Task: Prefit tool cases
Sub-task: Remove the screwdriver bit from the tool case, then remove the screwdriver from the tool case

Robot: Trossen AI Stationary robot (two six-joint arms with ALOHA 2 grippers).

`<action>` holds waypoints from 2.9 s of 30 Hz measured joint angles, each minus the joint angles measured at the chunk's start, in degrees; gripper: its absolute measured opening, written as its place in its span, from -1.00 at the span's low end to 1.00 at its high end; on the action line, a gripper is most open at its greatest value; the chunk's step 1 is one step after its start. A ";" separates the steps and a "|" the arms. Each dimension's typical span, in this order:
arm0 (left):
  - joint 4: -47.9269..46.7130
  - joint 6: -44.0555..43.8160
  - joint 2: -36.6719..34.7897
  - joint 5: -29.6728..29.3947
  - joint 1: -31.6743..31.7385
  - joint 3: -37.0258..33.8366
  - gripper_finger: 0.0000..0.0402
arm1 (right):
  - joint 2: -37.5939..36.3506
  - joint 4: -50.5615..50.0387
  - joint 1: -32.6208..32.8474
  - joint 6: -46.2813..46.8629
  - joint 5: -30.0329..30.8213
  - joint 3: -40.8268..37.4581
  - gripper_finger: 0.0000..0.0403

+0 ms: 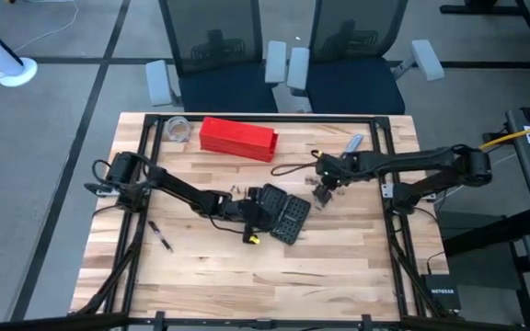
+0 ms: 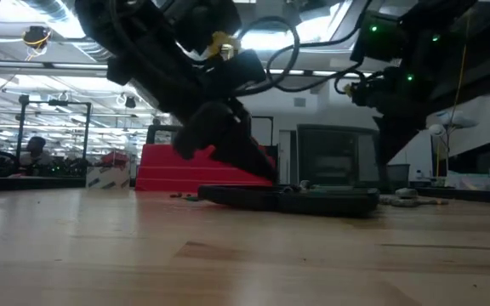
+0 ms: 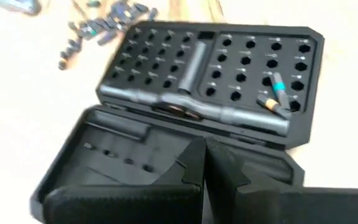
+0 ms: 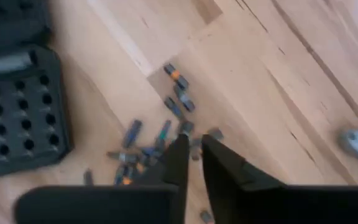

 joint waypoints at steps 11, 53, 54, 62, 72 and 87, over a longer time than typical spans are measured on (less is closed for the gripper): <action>-4.81 2.84 -3.96 -2.58 2.51 0.10 -1.00 | 0.01 8.19 -0.86 3.47 -22.96 0.25 0.03; 5.14 -2.62 5.63 7.04 2.84 0.15 -1.00 | 16.19 30.23 21.96 79.48 -4.05 0.38 -0.10; 5.15 -2.53 5.63 7.04 2.88 0.15 -1.00 | 16.06 30.13 21.96 79.41 -4.02 0.38 -0.10; 4.61 -2.76 5.63 7.21 3.14 0.17 -1.00 | 15.59 25.54 21.95 75.09 -4.02 4.21 -0.10; 4.41 -2.83 5.69 7.17 3.18 0.17 -1.00 | 15.68 8.56 21.94 71.82 -2.02 10.58 -0.10; 4.46 -3.33 5.74 6.82 3.62 0.11 -1.00 | 22.71 14.02 21.96 71.95 -4.55 10.83 -0.10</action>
